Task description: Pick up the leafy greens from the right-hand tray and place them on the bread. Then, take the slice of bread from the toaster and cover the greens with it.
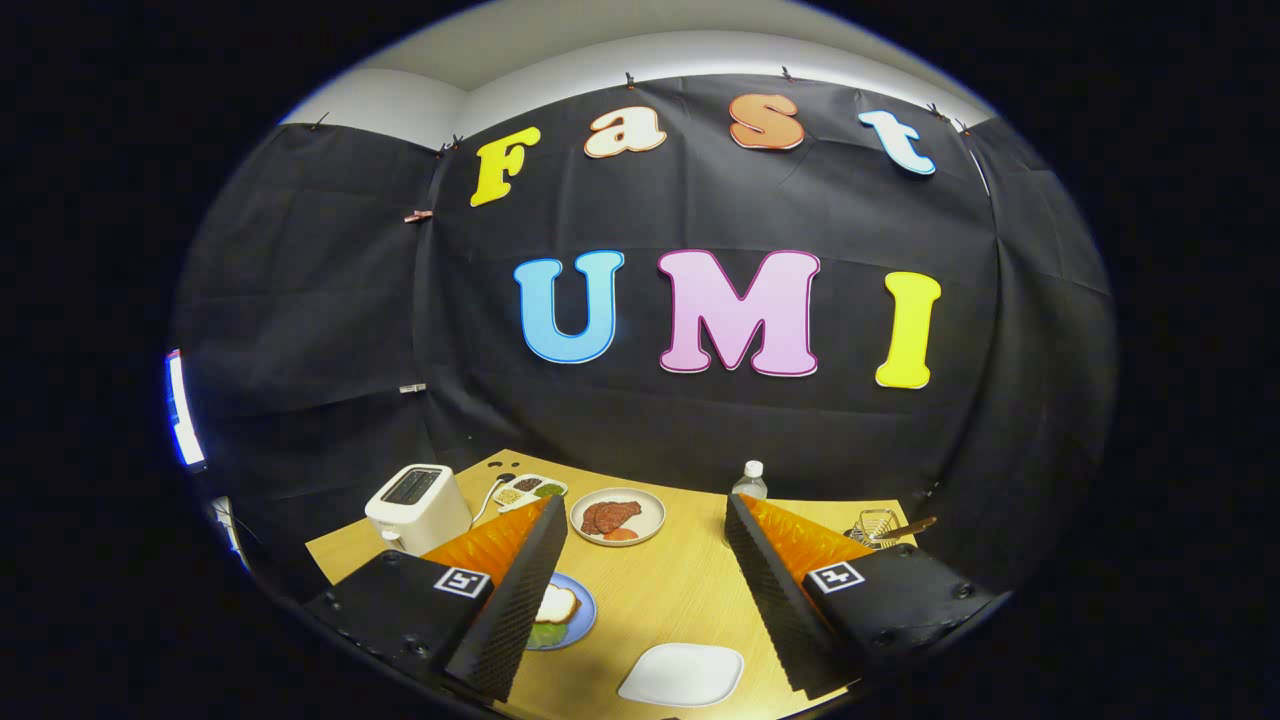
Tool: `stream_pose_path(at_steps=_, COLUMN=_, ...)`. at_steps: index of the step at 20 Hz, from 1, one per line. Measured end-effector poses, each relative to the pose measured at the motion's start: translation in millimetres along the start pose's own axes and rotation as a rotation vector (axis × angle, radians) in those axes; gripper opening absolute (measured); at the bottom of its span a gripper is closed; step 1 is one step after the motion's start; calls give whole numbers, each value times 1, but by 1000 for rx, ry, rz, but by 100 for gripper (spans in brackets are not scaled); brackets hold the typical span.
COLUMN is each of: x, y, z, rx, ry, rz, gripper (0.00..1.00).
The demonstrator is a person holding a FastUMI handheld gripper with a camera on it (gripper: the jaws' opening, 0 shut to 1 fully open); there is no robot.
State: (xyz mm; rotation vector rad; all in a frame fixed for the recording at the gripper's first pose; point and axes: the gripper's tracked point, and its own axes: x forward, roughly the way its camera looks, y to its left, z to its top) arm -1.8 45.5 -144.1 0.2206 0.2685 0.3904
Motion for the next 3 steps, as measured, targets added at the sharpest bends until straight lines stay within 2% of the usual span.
stream_pose_path(at_steps=3, x=-1, y=-5, z=0, rx=11, ry=-7, rz=-5, gripper=99)
